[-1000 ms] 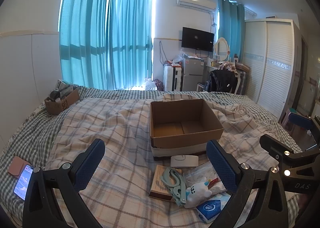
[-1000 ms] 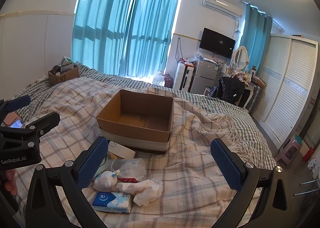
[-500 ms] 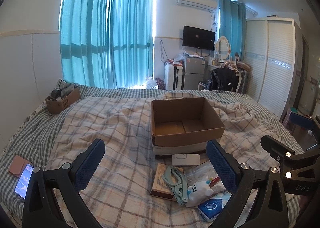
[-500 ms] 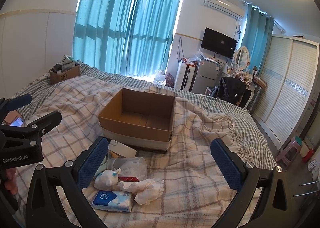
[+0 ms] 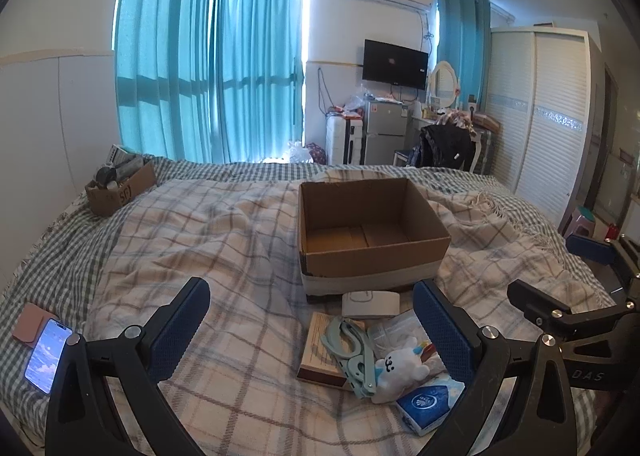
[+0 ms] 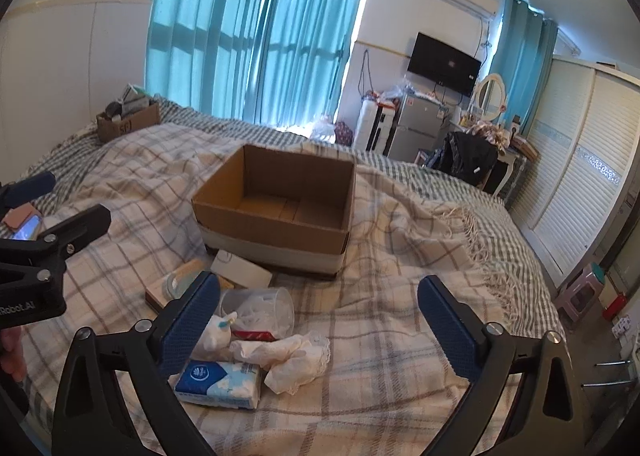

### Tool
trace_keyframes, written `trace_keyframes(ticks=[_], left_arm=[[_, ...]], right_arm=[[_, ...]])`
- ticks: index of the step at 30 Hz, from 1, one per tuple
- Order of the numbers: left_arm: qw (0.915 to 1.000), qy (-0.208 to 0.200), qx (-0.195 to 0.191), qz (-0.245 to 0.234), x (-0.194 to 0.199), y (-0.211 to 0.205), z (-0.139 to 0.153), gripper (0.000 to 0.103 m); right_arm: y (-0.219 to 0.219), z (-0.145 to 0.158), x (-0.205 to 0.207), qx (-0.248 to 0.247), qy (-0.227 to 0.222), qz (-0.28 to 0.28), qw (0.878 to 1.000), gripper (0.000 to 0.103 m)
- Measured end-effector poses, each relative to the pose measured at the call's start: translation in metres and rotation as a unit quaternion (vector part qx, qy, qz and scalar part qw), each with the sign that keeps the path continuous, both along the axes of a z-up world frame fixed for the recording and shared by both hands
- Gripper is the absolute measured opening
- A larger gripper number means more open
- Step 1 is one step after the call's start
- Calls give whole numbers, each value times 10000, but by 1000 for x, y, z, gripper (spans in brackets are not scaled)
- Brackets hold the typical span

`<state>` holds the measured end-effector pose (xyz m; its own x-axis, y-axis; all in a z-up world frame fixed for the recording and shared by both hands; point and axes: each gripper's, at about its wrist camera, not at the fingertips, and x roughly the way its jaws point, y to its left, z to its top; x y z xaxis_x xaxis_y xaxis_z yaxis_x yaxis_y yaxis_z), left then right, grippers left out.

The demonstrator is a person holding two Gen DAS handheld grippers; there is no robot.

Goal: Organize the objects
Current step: 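Move both tools toward the items in front of the cardboard box, then grasp the white tissues with the right tool while the left grasps the white toy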

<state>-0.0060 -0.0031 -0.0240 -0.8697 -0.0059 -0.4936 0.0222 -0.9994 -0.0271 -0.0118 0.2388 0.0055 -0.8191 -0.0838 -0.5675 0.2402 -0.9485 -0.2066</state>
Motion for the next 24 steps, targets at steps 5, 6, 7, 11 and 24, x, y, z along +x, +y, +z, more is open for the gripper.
trace_keyframes(ticks=[5, 6, 7, 11, 24], left_arm=[[9995, -299, -58, -14, -10, 4, -19, 103], [9992, -395, -96, -25, -13, 6, -25, 103], [9988, -466, -127, -38, -15, 7, -30, 103], [9960, -860, -121, -187, -24, 15, -53, 103], [9909, -1293, -74, -378, -28, 36, -68, 103]], right_arm=[[-1, -24, -14, 127, -365, 11, 9993, 92], [0, -32, -19, 96, -546, 33, 9985, 89], [2, -38, -23, 71, -683, 52, 9976, 85], [0, -74, -38, 154, -1396, 105, 9900, 80], [21, -65, -36, -200, -1268, 169, 9916, 12]])
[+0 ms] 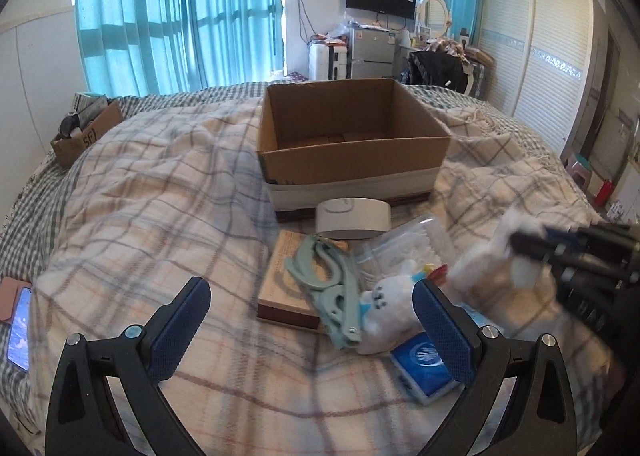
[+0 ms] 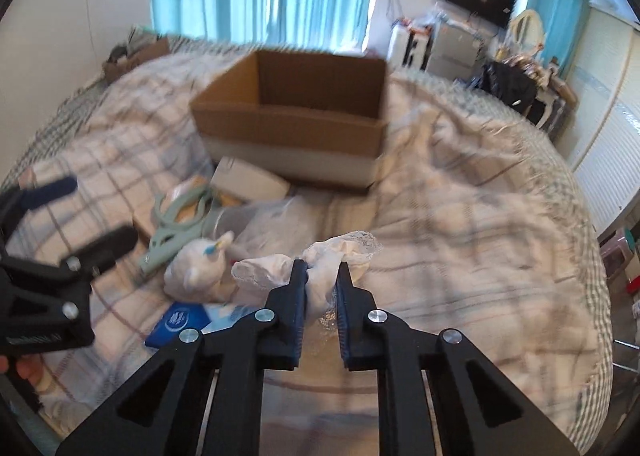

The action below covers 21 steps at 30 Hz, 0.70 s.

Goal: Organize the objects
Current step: 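Grasp the white tissues with the right tool while the left grasps the white toy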

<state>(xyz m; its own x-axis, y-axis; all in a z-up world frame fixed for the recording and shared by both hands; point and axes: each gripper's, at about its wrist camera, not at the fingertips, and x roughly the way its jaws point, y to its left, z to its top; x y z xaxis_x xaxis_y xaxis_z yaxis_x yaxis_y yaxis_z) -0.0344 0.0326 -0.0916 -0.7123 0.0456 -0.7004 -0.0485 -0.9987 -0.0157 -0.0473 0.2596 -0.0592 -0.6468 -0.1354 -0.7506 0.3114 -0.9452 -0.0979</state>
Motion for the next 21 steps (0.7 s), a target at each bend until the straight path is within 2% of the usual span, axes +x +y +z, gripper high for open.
trace_keyframes(ticks=[7, 9, 10, 14, 17, 21], left_arm=[[9996, 95, 82, -238, 6, 33, 10, 101], [9992, 95, 38, -388, 4, 44, 9, 96], [9991, 68, 6, -423, 3, 47, 7, 89], [9982, -197, 39, -561, -7, 55, -10, 75], [9972, -359, -76, -646, -14, 62, -25, 72], [9938, -580, -440, -841, -25, 77, -45, 65]], right_arm=[[38, 33, 6, -468, 315, -216, 9982, 12], [44, 34, 8, -532, 334, -231, 9978, 12], [46, 34, 8, -559, 327, -237, 9976, 12], [54, 30, 9, -630, 281, -282, 9972, 12], [58, 25, 8, -670, 229, -316, 9970, 12], [62, 20, 6, -708, 165, -337, 9968, 12]])
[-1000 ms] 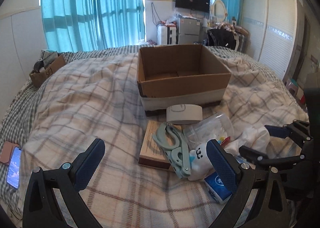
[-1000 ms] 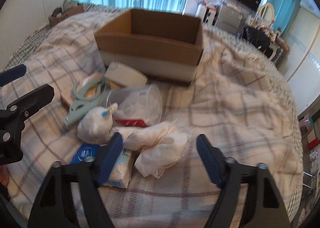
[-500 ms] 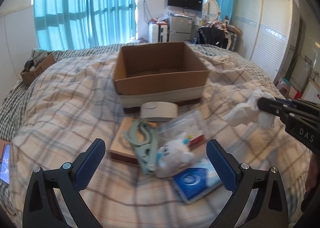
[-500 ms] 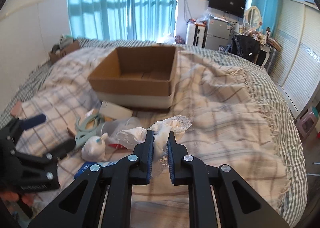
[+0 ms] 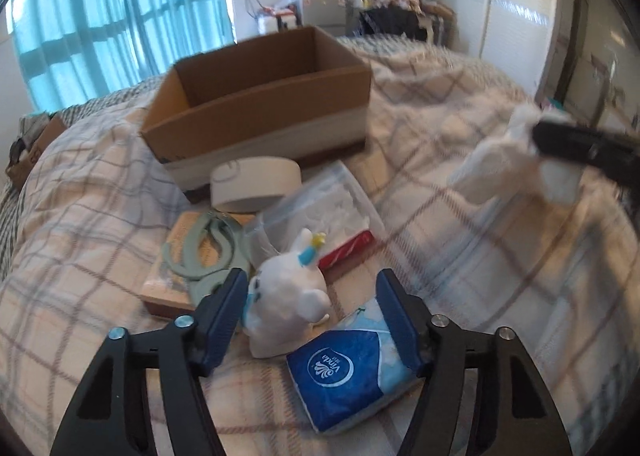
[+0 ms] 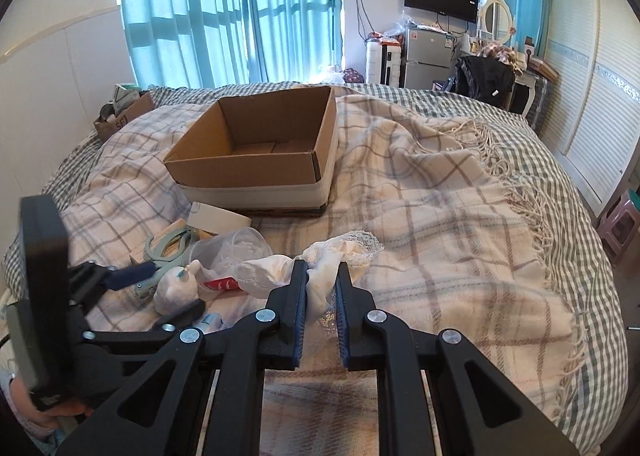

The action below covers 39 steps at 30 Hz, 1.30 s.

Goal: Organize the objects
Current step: 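Grasp the white tissues with the right tool while the left grasps the white toy, then carry tissues and toy into the cardboard box and open both tools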

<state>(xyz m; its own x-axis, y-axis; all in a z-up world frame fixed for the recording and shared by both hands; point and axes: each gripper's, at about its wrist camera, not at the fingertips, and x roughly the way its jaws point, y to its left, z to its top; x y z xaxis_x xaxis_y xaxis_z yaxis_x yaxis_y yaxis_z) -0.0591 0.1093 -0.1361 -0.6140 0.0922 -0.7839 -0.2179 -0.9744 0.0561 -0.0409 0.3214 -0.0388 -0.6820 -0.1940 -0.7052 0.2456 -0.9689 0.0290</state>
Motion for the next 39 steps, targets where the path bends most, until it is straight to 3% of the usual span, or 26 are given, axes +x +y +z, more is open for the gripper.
trace_keyframes(ticks=[4, 10, 17, 24, 28, 33, 39], left_arm=[[9999, -59, 9, 110, -3, -7, -4, 40], [9992, 211, 310, 126, 8, -20, 20, 39], [9928, 802, 886, 94, 10, -39, 91, 39], [9879, 1312, 803, 181, -46, -50, 161, 39], [9867, 1468, 665, 225, -85, -57, 182, 39], [9872, 1380, 731, 321, -148, -68, 180, 39], [9916, 956, 842, 216, -211, -75, 132, 39]], right_arm=[[-1, -2, 1, 17, -27, 25, 10000, 12], [-7, 4, 3, 41, 40, 108, 9999, 12], [-17, 30, -2, 43, 298, 223, 9993, 12], [-31, 91, -38, 28, 802, 319, 9963, 12], [-46, 116, -78, 11, 934, 391, 9949, 12], [-68, 123, -145, 37, 849, 468, 9953, 12], [-92, 87, -222, 168, 491, 531, 9972, 12]])
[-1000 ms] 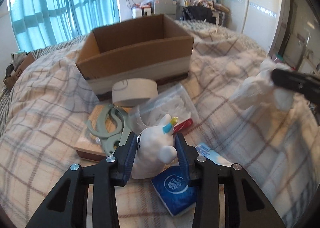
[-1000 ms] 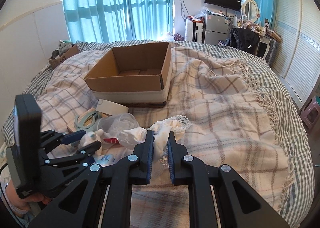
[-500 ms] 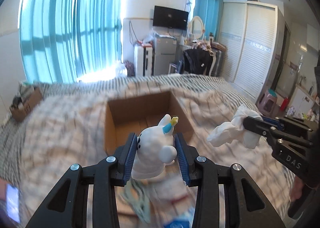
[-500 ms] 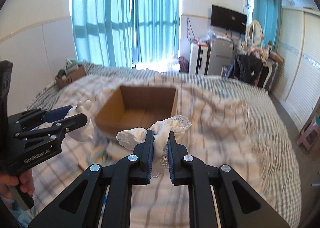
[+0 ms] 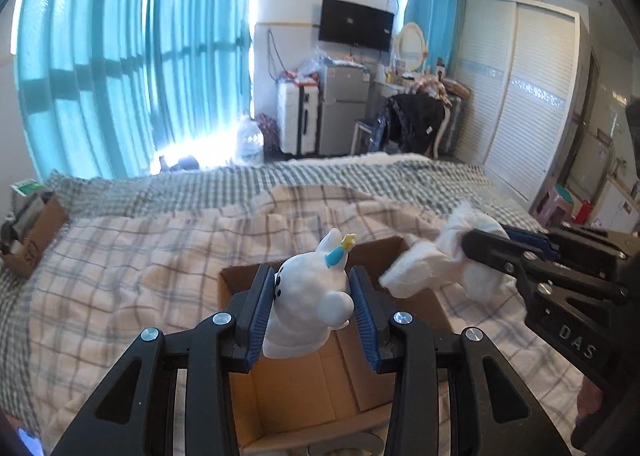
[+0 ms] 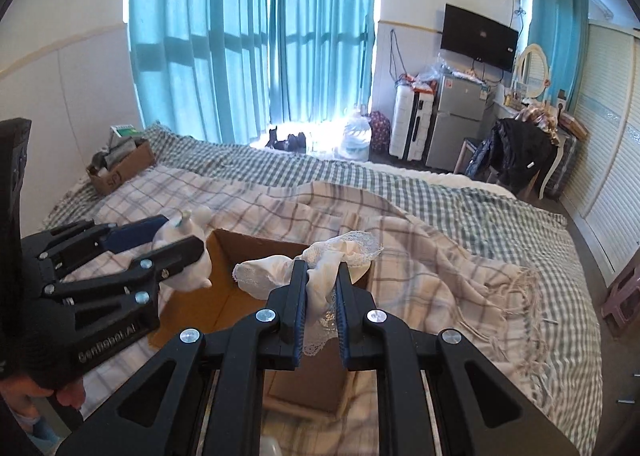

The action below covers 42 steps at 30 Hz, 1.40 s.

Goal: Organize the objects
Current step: 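Carry tissues and toy into the cardboard box and open both tools, then grasp the blue tissue pack with the right tool while the left grasps the green clip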

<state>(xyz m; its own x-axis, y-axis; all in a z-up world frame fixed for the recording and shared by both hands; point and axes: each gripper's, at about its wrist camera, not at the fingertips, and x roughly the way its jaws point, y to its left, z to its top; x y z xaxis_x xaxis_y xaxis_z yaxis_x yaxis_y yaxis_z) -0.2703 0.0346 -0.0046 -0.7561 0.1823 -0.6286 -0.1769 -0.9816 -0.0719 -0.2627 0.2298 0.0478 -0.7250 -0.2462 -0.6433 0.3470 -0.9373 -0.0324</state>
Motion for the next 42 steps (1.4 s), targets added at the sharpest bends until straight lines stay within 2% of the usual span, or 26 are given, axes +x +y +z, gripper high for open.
trace_keyframes(ticks=[6, 9, 12, 14, 16, 18, 19, 21, 23, 25, 29, 33, 37, 42], left_arm=[[9992, -382, -41, -59, -38, -6, -58, 40], [9987, -498, 41, -114, -42, -9, -73, 40], [9984, -562, 16, -54, -42, -14, -78, 41], [9980, -628, 56, -16, -40, -14, -76, 47], [9977, -663, 152, -9, -37, -13, -68, 65], [9980, -594, 186, 54, -26, -17, -55, 76], [9983, -556, 151, 95, -21, -19, -49, 79], [9988, -473, 40, 149, -4, -25, -34, 81], [9990, -398, -37, 194, 10, -30, -23, 88], [9992, -279, -77, 265, 33, -38, -8, 94], [9993, -44, -173, 323, 73, -46, 17, 99], [9990, 62, -309, 304, 120, -49, 34, 103], [9990, 165, -252, 334, 164, -53, 37, 103], [9988, 106, -128, 458, 211, -59, 11, 103]], right_arm=[[-9, -53, -49, -208, -449, -12, 9988, 12], [-13, -71, -57, -223, -574, 88, 9981, 12], [-10, -75, -54, -370, -551, 161, 9977, 13], [-10, -72, -52, -424, -545, 199, 9974, 22], [-5, -60, -43, -498, -397, 130, 9979, 47], [0, -45, -34, -581, -276, 62, 9979, 55], [3, -37, -29, -586, -216, 35, 9980, 55], [10, -17, -14, -462, -52, -19, 9989, 56], [15, -1, 1, -331, 108, -93, 9994, 57], [22, 18, 23, -214, 253, -205, 9992, 63], [32, 46, 66, -72, 451, -338, 9984, 68], [35, 67, 117, 74, 637, -441, 9970, 80], [32, 75, 166, 210, 790, -484, 9955, 90], [17, 56, 212, 346, 780, -488, 9952, 92]])
